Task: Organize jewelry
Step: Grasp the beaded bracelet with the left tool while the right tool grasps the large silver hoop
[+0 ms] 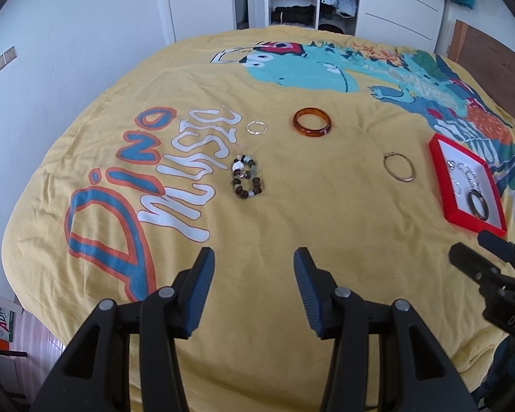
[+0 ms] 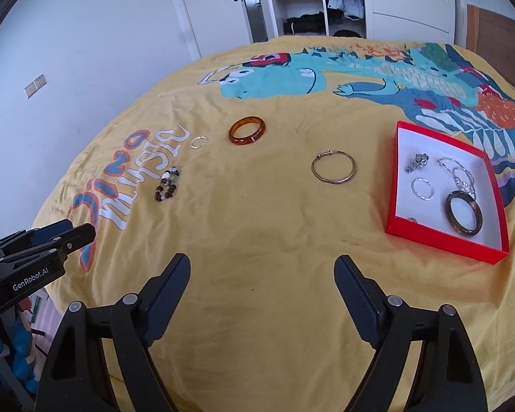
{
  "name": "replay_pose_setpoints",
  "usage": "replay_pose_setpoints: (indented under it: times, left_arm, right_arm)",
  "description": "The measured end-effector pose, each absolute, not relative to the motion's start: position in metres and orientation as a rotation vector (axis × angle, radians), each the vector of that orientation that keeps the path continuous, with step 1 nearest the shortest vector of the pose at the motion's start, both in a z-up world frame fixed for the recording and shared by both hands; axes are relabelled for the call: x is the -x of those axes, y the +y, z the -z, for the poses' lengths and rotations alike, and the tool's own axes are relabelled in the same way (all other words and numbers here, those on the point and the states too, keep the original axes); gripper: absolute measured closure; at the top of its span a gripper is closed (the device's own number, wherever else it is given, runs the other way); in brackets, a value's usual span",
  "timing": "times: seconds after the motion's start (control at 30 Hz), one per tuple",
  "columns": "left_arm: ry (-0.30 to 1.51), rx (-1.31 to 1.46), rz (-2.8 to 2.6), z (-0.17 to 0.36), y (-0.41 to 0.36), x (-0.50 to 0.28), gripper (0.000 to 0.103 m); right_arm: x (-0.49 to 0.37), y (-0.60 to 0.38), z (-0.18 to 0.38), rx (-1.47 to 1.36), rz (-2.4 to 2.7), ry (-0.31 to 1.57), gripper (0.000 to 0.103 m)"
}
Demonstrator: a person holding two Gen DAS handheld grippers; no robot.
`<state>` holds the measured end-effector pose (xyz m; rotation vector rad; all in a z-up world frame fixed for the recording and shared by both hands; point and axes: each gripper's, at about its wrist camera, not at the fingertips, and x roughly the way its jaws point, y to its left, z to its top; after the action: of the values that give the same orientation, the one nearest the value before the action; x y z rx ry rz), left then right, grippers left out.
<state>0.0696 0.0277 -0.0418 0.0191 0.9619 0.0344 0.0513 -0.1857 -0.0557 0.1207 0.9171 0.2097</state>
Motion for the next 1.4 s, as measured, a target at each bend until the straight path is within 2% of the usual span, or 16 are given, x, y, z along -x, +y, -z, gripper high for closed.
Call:
replay_pose_setpoints:
  times: [0.2, 0.7, 0.9, 1.0, 1.07, 1.3, 1.4]
  left_arm:
    - [0.974, 0.026, -0.044, 0.060, 0.040, -0.115, 0.057]
    - [1.040, 0.106, -0.043, 0.135, 0.059, -0.240, 0.057]
    - [1.054, 0.100, -0.037, 0.155, 0.062, -0.244, 0.057]
    - [1.040, 0.117, -0.020, 0.158, 0.068, -0.243, 0.057]
    - [1.033, 0.123, -0.011, 0.160, 0.069, -0.242, 0.057]
    - [1.008, 0.081, -0.008, 0.163, 0.063, -0.237, 0.058]
    - [1.004, 0.056, -0.010, 0.163, 0.058, -0.237, 0.058]
  right_arm:
    - [-0.094, -0.197, 0.070, -0.118, -0.205, 0.936, 0.028]
    - [-0.213, -0.224, 0.110, -0.109, -0.153, 0.974, 0.028]
    - [-0.247, -0.227, 0.139, -0.105, -0.152, 1.037, 0.029]
    - [-0.256, -0.221, 0.154, -0.105, -0.169, 1.072, 0.036]
    - [-0.261, -0.218, 0.165, -0.100, -0.169, 1.097, 0.037]
    - [-0.262, -0.214, 0.175, -0.084, -0.171, 1.082, 0.037]
    - [-0.259, -0.216, 0.176, -0.103, -0.185, 1.075, 0.042]
